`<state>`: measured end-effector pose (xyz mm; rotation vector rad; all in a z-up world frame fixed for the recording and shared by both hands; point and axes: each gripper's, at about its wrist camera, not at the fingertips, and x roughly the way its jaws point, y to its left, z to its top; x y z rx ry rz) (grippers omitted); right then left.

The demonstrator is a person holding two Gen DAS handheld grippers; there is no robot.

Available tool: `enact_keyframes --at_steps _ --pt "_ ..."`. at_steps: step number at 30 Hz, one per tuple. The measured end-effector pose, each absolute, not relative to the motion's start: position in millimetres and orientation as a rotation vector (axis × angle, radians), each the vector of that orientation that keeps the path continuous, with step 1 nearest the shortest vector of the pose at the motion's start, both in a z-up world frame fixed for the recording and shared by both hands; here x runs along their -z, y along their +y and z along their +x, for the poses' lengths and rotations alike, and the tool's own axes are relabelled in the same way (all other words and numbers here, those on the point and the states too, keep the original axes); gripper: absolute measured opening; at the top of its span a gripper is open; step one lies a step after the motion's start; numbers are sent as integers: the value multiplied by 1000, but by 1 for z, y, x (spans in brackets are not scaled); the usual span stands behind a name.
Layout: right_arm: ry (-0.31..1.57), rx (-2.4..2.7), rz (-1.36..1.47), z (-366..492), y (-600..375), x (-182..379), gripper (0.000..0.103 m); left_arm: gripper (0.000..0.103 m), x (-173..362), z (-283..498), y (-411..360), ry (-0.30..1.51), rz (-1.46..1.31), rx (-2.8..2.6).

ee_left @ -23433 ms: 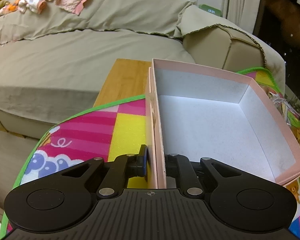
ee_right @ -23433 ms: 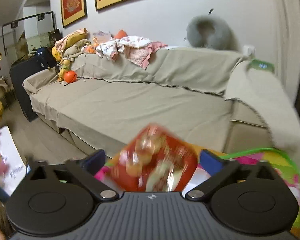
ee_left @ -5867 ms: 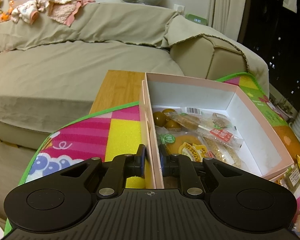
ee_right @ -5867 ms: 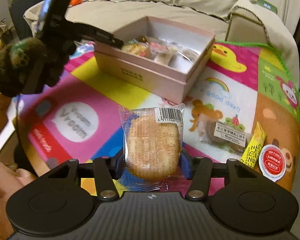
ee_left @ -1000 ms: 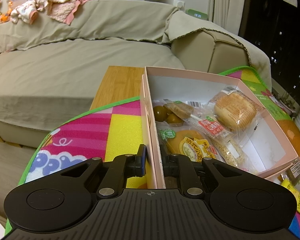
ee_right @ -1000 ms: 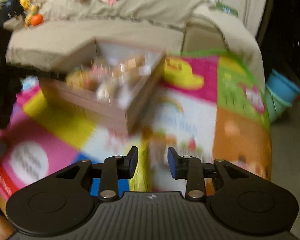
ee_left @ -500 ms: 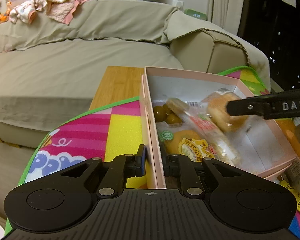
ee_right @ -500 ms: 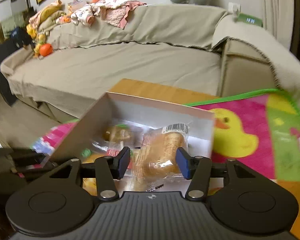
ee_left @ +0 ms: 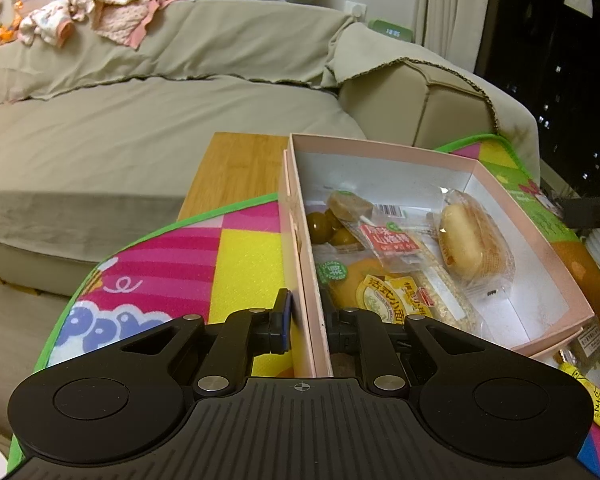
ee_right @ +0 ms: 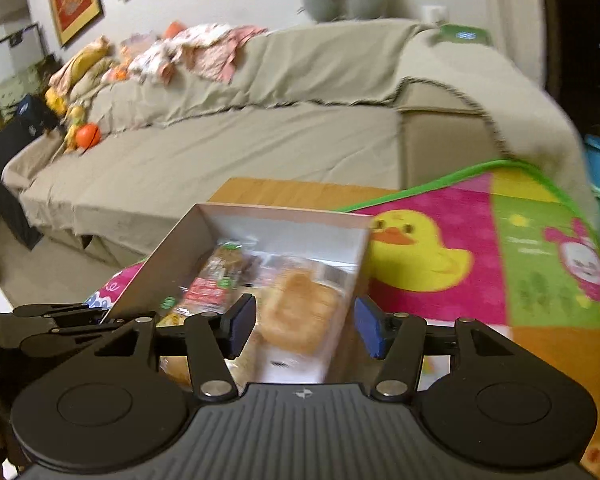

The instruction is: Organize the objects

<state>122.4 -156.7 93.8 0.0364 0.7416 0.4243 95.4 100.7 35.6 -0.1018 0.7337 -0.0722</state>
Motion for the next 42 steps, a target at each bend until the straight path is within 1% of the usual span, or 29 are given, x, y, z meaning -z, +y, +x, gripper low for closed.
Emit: enact_keyframes --at_steps 4,7,12,16,17,18,19,20,23,26,31,36,39,42 --pt "718 -391 -32 91 -179 -98 55 16 -35 95 101 734 -102 71" --pt "771 -403 -99 65 -189 -91 55 15 -36 96 101 734 -104 69" --pt "875 -438 -193 20 -189 -62 55 15 -37 95 101 733 -108 61" --pt "910 -441 -276 3 -175 -35 54 15 -40 93 100 725 -104 56" --pt "920 -430 -286 2 -173 -29 48 15 -42 91 101 717 -104 56" --pt "932 -426 -288 2 -172 -25 45 14 -45 90 101 707 -104 56" --pt "928 -432 -278 0 -172 -25 35 14 -47 89 101 699 -105 57" --pt "935 -452 -280 -1 -170 -26 21 14 -48 88 102 694 -106 60" --pt "932 -486 -338 -10 -161 -33 21 14 -50 89 101 693 -94 62" --pt "921 -535 -326 -17 -157 -49 21 14 -49 88 101 690 -102 60" --pt "798 -579 -262 -12 -153 -102 21 13 -50 88 98 690 -96 44" --pt "681 -613 -159 15 -148 -154 21 13 -50 88 100 692 -102 47" --pt "643 -617 -106 41 -138 -171 21 13 -50 88 100 693 -99 45" --pt "643 -605 -31 73 -126 -177 21 13 -50 88 100 693 -101 46"
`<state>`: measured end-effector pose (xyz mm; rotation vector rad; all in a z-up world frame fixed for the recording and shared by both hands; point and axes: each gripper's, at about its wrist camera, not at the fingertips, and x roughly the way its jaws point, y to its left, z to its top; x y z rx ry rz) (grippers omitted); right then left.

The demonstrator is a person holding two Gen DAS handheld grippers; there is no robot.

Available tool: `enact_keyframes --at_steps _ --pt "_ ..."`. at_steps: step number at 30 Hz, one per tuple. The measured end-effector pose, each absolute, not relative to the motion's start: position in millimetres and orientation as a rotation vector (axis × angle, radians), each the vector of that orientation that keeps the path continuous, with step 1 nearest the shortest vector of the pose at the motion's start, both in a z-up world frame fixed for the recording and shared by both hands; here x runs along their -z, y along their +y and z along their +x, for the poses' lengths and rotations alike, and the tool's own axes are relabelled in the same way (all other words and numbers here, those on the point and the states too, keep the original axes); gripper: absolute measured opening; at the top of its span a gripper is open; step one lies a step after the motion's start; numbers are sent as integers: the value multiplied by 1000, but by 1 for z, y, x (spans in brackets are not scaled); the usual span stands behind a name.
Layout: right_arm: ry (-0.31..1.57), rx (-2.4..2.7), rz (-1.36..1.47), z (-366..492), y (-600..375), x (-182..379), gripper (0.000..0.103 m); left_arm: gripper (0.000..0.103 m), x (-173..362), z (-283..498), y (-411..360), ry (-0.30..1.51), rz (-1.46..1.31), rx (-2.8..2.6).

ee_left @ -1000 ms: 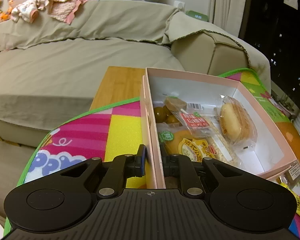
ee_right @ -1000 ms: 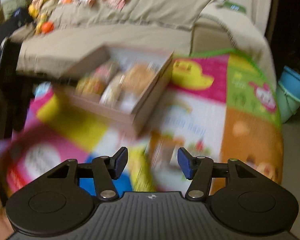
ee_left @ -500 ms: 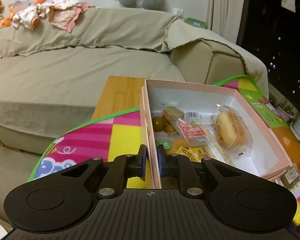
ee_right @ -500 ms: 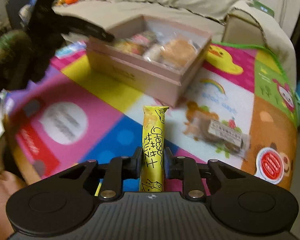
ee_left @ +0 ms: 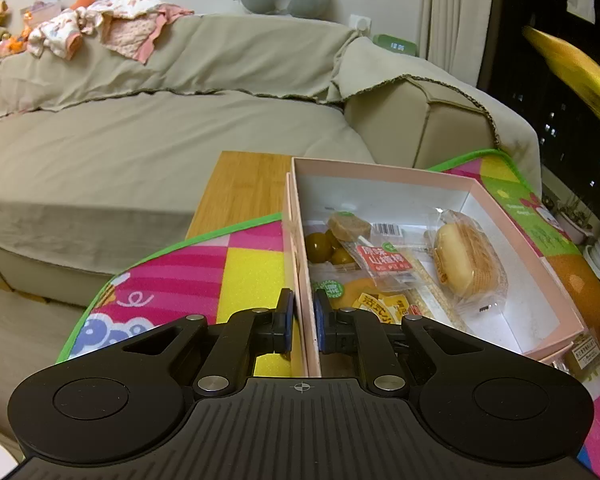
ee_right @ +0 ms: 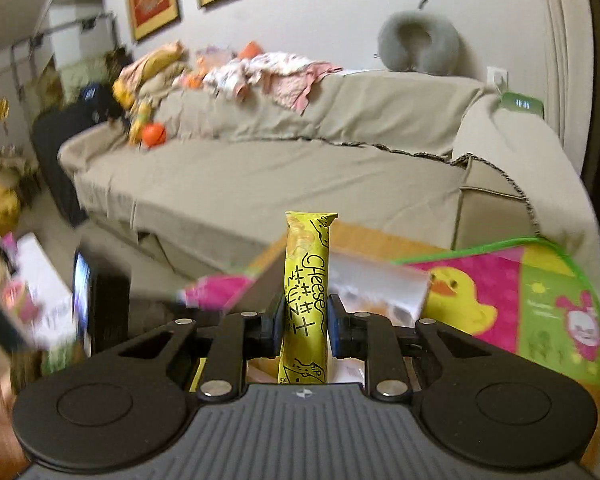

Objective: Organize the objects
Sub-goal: 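Carry the yellow cheese stick into the pink box and release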

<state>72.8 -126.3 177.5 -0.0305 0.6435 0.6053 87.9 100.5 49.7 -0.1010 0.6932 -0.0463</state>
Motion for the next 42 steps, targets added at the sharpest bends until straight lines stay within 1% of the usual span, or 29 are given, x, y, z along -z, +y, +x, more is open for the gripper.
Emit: enact_keyframes --at_steps 1,4,6,12,15,18,20,22,23,25,27,29,33,38,42 --pt "645 -593 -5 84 -121 -178 21 13 -49 88 101 694 -100 48" --pt "643 -554 37 117 -104 -170 25 13 -49 88 102 697 -98 54" --pt "655 -529 29 131 -97 -159 25 13 -48 87 102 697 -94 57" --pt "728 -490 28 123 -119 -126 26 13 -48 86 102 693 -97 60" --pt "750 -451 12 110 -141 -112 33 14 -48 86 102 692 -98 61" --pt "768 -390 -24 91 -164 -96 36 14 -48 85 102 693 -98 61" --pt "788 -352 -39 78 -180 -86 44 14 -48 86 102 693 -98 61" --pt "809 -315 -54 66 -195 -75 47 14 -48 86 102 693 -98 60" --pt "813 -290 -73 60 -202 -70 52 14 -48 86 103 693 -98 60" --pt "815 -245 -112 47 -211 -62 57 13 -48 86 103 693 -98 60" --pt "828 -233 -120 38 -217 -56 57 14 -48 86 103 693 -99 61" --pt "827 -255 -103 35 -218 -59 58 14 -48 86 103 693 -98 59" --pt "759 -347 -77 49 -191 -80 61 13 -48 85 104 693 -92 61" --pt "702 -559 -32 94 -123 -113 63 14 -49 86 104 692 -90 62" --pt "740 -663 -26 140 -58 -115 63 14 -49 87 104 691 -97 67"
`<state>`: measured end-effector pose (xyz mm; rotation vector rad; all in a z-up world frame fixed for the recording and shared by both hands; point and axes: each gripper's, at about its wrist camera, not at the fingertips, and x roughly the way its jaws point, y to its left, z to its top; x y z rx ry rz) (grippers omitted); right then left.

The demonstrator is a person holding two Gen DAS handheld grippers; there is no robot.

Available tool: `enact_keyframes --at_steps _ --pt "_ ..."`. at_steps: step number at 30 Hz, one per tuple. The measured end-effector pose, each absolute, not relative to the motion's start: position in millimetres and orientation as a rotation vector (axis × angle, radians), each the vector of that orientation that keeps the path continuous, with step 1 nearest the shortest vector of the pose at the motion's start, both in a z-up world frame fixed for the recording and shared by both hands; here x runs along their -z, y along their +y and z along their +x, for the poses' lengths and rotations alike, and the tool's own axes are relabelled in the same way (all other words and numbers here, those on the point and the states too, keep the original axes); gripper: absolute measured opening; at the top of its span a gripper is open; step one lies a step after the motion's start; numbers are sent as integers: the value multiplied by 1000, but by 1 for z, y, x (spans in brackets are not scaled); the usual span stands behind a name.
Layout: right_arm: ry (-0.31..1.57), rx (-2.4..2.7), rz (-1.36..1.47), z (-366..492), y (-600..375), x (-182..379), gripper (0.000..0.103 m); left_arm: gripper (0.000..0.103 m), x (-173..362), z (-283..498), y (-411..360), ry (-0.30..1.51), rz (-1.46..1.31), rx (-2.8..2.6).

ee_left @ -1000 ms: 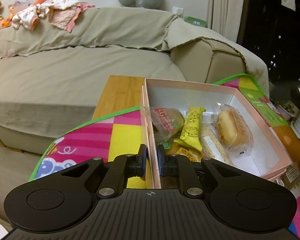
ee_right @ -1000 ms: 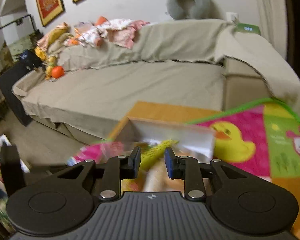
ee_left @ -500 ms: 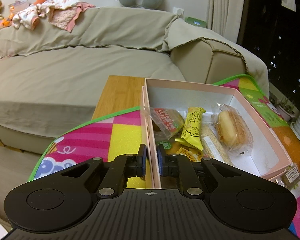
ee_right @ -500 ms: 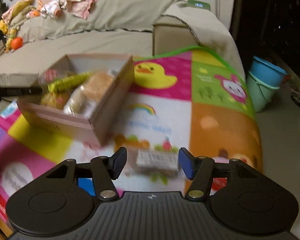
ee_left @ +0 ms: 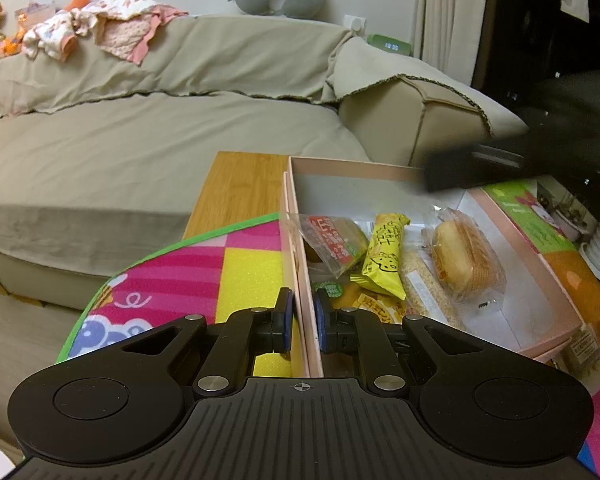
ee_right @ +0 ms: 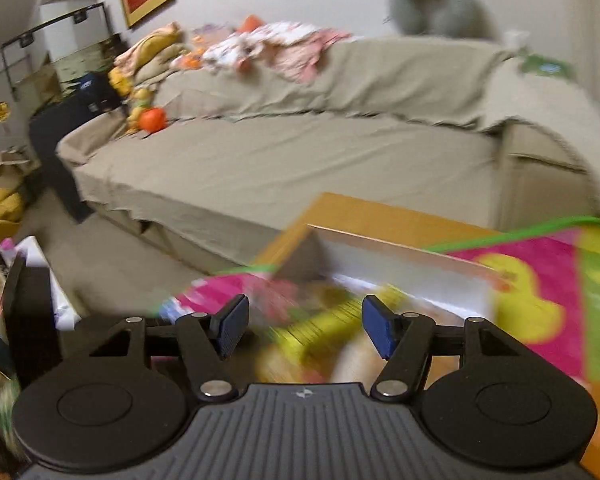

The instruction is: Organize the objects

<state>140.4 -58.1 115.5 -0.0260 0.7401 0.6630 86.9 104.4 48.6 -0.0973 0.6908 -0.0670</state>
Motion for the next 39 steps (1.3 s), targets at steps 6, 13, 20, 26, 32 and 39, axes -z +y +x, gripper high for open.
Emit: enact_keyframes --at_steps 6,13,20,26,32,39 --pt "849 -710 -58 183 1 -88 63 14 -49 88 106 688 -104 73" --pt "880 -586 -110 188 -10 -72 56 14 -48 88 105 687 -103 74" --pt "884 -540 -137 177 -45 -65 56 14 -48 90 104 688 -101 74" --pt "815 -556 -117 136 -87 -88 56 14 -48 90 104 688 -100 72" --pt "722 -467 -57 91 -159 -112 59 14 -48 91 101 691 -91 66" --pt "734 -196 -14 56 -252 -102 60 14 -48 90 99 693 -85 59"
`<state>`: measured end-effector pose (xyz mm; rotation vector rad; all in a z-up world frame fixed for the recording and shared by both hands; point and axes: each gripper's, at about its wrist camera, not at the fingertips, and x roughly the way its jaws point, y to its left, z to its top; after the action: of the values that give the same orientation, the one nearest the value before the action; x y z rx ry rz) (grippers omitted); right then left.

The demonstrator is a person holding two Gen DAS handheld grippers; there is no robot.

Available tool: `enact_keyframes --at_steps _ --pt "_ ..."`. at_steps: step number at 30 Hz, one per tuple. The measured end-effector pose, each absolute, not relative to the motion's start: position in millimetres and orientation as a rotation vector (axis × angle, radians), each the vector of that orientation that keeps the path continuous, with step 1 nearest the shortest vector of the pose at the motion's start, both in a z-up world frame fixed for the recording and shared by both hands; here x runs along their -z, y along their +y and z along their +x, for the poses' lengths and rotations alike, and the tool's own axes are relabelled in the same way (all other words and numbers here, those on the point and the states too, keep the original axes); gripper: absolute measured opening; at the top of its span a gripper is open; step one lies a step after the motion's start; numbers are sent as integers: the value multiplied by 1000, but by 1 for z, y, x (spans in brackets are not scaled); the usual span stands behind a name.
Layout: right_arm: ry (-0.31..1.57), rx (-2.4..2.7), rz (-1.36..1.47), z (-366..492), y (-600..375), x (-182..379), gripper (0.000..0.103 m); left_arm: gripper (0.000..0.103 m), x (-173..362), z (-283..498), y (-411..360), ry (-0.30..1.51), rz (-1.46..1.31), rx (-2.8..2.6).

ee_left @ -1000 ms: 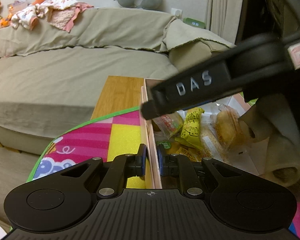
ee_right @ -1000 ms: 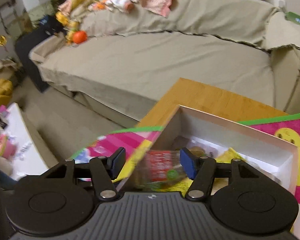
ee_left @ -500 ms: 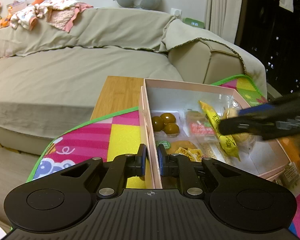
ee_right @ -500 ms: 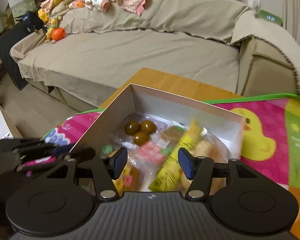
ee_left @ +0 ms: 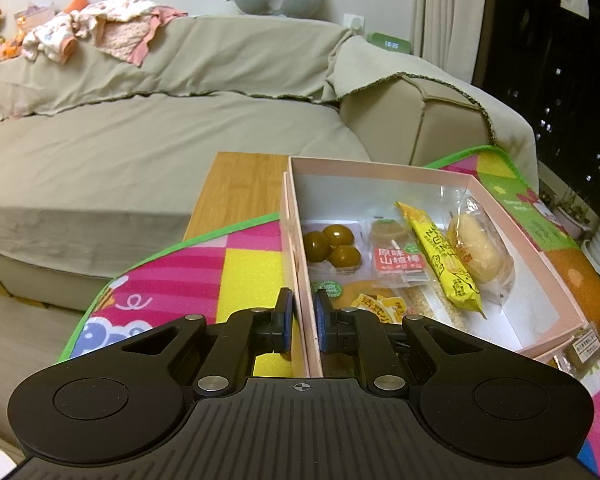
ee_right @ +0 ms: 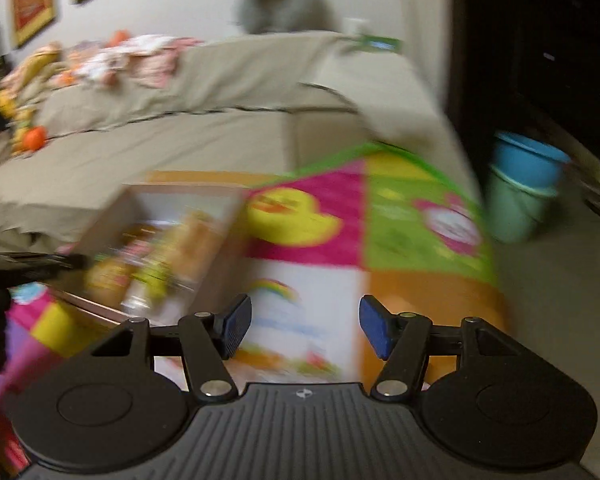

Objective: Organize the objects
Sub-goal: 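Grasp the red-lidded cup by its tab with the right tool, then carry the red-lidded cup into the pink box and release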

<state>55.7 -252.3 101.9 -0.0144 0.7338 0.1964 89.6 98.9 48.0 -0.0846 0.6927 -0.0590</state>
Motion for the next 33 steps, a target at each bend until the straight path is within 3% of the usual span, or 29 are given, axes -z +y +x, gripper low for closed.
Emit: enact_keyframes --at_steps 4,8,15,16,17,26,33 --pt "787 -79 11 43 -290 -80 63 13 -48 89 99 695 -83 60" --pt "846 -45 49 33 -304 -55 73 13 -48 88 99 696 -84 58" --pt "888 -41 -82 42 -284 -21 74 13 -47 86 101 702 -83 62" --pt "891 -37 -85 44 -283 -20 70 13 -47 87 101 701 -83 61" --pt "893 -39 -81 45 -283 -20 61 14 -47 87 101 701 -83 61" --pt "899 -211 -49 28 -254 -50 61 14 -47 86 99 699 -83 60" --pt "782 -424 -82 24 -195 -105 61 14 -47 86 99 699 -85 59"
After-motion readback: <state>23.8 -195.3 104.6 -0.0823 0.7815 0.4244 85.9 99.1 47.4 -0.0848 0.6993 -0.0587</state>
